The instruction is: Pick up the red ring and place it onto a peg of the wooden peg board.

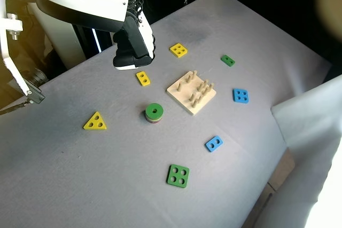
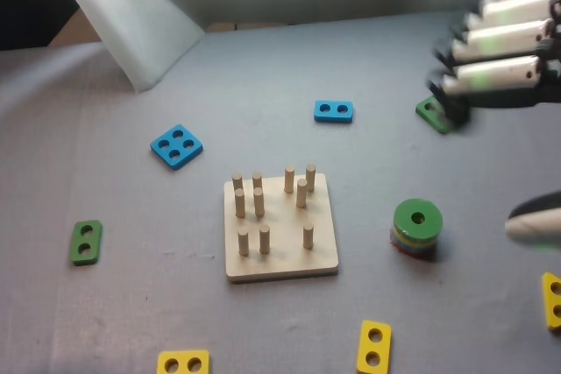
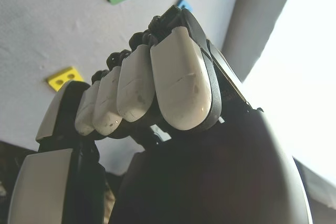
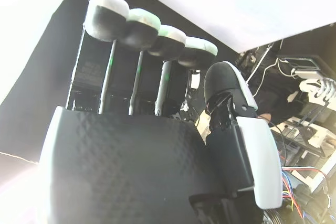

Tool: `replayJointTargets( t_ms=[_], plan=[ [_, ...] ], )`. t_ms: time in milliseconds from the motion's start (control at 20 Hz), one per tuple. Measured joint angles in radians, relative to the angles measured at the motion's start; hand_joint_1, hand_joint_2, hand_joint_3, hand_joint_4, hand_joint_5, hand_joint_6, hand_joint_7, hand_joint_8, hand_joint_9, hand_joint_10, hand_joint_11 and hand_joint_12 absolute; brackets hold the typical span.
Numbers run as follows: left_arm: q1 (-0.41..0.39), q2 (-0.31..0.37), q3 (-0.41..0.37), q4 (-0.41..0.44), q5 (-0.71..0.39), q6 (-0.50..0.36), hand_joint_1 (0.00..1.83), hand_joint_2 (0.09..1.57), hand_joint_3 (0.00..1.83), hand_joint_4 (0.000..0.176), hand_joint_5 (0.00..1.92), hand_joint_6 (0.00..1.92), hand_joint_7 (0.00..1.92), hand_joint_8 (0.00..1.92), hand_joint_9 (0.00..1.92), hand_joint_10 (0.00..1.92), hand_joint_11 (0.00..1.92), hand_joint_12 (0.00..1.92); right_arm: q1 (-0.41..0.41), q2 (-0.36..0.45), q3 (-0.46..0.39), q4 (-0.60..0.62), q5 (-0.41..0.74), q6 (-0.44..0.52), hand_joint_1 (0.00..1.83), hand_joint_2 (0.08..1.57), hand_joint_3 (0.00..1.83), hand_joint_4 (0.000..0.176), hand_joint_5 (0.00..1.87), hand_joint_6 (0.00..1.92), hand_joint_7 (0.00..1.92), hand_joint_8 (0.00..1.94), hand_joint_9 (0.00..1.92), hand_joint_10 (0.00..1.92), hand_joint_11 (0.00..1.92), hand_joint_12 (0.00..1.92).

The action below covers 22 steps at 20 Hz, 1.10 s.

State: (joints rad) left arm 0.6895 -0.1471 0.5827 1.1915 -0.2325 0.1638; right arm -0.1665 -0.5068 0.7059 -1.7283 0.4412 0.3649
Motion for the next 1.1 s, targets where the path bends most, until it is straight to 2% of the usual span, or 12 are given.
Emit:
replayJointTargets(
  t_ms=[400, 500, 550, 600, 650, 700, 800, 950, 1100],
  plan=[
    [0.0, 0.0, -0.006, 0.0, 0.007, 0.0, 0.89, 1.44, 0.02, 0.176, 1.38, 1.92, 1.58, 1.92, 1.66, 1.92, 1.77, 1.92, -0.006, 0.0, -0.005, 0.0, -0.038, -0.001, 0.0, 1.06, 0.03, 0.003, 0.03, 0.01, 0.0, 0.0, 0.0, 0.0, 0.0, 0.0],
    [0.0, 0.0, -0.006, 0.0, 0.008, 0.0, 0.91, 1.43, 0.01, 0.176, 1.38, 1.92, 1.58, 1.92, 1.67, 1.92, 1.78, 1.92, -0.026, -0.013, 0.002, 0.002, -0.042, -0.003, 0.0, 1.01, 0.0, 0.041, 0.06, 0.02, 0.0, 0.0, 0.0, 0.0, 0.0, 0.0],
    [0.0, -0.001, -0.006, 0.0, 0.008, 0.0, 0.92, 1.43, 0.01, 0.176, 1.38, 1.92, 1.58, 1.92, 1.67, 1.92, 1.78, 1.92, -0.039, -0.029, 0.012, 0.003, -0.044, -0.003, 0.0, 0.93, 0.0, 0.076, 0.11, 0.01, 0.0, 0.0, 0.0, 0.0, 0.0, 0.0],
    [0.0, -0.001, -0.006, 0.0, 0.008, 0.0, 0.91, 1.43, 0.01, 0.176, 1.38, 1.92, 1.58, 1.92, 1.67, 1.92, 1.78, 1.92, -0.055, -0.046, 0.025, 0.006, -0.051, -0.003, 0.0, 0.88, 0.0, 0.096, 0.11, 0.01, 0.0, 0.0, 0.0, 0.0, 0.0, 0.0],
    [-0.001, -0.001, -0.006, 0.0, 0.009, -0.005, 0.92, 1.43, 0.01, 0.176, 1.37, 1.92, 1.58, 1.92, 1.67, 1.92, 1.78, 1.92, -0.083, -0.073, 0.045, 0.009, -0.066, -0.003, 0.0, 0.82, 0.0, 0.123, 0.14, 0.02, 0.0, 0.0, 0.0, 0.0, 0.0, 0.0],
    [-0.002, -0.001, -0.007, 0.0, 0.01, -0.011, 0.94, 1.42, 0.0, 0.176, 1.37, 1.92, 1.58, 1.92, 1.67, 1.92, 1.78, 1.92, -0.11, -0.1, 0.066, 0.009, -0.082, -0.004, 0.0, 0.78, 0.0, 0.132, 0.17, 0.03, 0.0, 0.0, 0.0, 0.0, 0.0, 0.0],
    [-0.004, -0.002, -0.012, -0.001, 0.014, -0.021, 0.92, 1.42, 0.0, 0.176, 1.37, 1.92, 1.57, 1.92, 1.66, 1.92, 1.77, 1.92, -0.15, -0.158, 0.114, 0.046, -0.119, -0.006, 0.06, 0.7, 0.0, 0.171, 0.22, 0.04, 0.0, 0.0, 0.0, 0.0, 0.0, 0.0],
    [-0.004, -0.007, -0.012, -0.001, 0.013, -0.027, 0.92, 1.42, 0.0, 0.176, 1.38, 1.92, 1.58, 1.92, 1.66, 1.92, 1.78, 1.92, -0.15, -0.192, 0.136, 0.102, -0.162, -0.014, 0.37, 0.66, 0.0, 0.176, 0.41, 0.03, 0.0, 0.0, 0.0, 0.0, 0.0, 0.0],
    [-0.006, -0.007, -0.015, -0.001, 0.018, -0.039, 0.95, 1.42, 0.0, 0.176, 1.37, 1.92, 1.58, 1.92, 1.66, 1.92, 1.78, 1.92, -0.15, -0.234, 0.147, 0.101, -0.207, -0.033, 0.57, 0.66, 0.0, 0.176, 0.6, 0.04, 0.0, 0.0, 0.0, 0.0, 0.0, 0.0]
  ],
)
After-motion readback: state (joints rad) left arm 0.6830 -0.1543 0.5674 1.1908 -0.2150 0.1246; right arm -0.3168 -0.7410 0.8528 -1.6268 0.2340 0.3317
